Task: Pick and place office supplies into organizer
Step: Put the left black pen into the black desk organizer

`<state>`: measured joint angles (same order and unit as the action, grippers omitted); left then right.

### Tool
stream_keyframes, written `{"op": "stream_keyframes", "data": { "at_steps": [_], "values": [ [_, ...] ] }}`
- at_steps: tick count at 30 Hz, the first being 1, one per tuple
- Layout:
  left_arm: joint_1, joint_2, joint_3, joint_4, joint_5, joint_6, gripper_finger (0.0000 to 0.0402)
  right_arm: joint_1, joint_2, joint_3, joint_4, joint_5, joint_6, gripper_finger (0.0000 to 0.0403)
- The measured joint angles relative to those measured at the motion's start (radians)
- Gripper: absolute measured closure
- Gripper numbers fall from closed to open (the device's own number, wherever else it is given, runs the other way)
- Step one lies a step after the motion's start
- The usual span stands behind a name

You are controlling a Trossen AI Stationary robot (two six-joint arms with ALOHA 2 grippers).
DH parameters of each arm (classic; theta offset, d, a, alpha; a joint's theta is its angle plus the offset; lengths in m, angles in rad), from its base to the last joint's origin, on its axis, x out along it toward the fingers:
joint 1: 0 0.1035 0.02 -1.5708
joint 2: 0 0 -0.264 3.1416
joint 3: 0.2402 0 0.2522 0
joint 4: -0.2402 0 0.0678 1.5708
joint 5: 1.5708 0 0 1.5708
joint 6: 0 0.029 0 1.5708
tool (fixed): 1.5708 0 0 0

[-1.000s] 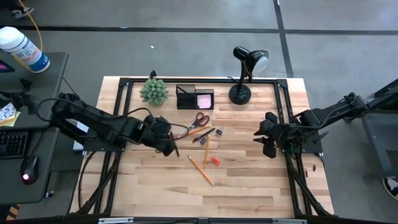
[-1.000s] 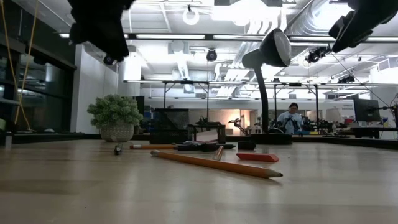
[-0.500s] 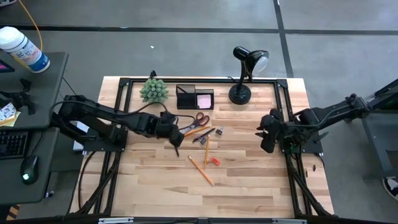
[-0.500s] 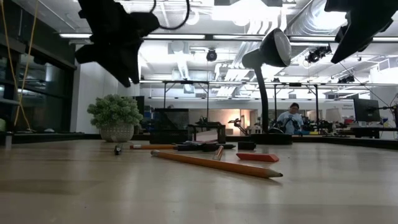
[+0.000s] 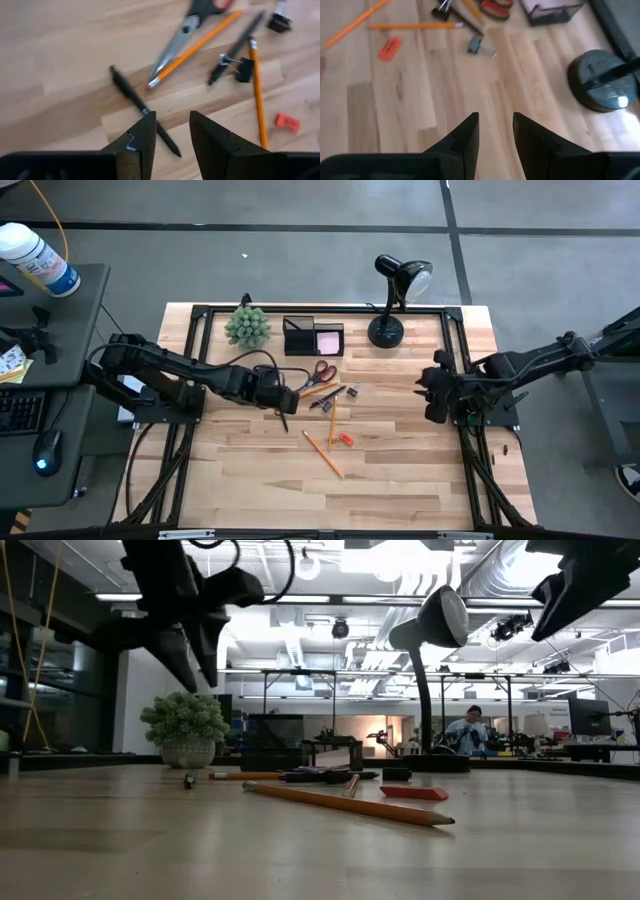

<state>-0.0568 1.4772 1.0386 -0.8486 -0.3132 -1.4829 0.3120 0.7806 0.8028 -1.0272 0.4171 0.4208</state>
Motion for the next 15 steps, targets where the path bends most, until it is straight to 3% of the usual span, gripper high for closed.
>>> {"op": "stream_keyframes", "data": {
  "at_steps": [9, 15],
  "values": [
    [-0.002, 0.128, 0.019, -0.044, 0.043, -0.23, 0.0296, 0.004, -0.106, 0.0, 0.014, 0.044, 0.027, 0.029],
    [0.015, 0.212, 0.05, -0.044, 0.07, -0.243, 0.0296, 0.004, -0.129, 0.0, 0.043, 0.037, 0.025, 0.029]
  ]
}}
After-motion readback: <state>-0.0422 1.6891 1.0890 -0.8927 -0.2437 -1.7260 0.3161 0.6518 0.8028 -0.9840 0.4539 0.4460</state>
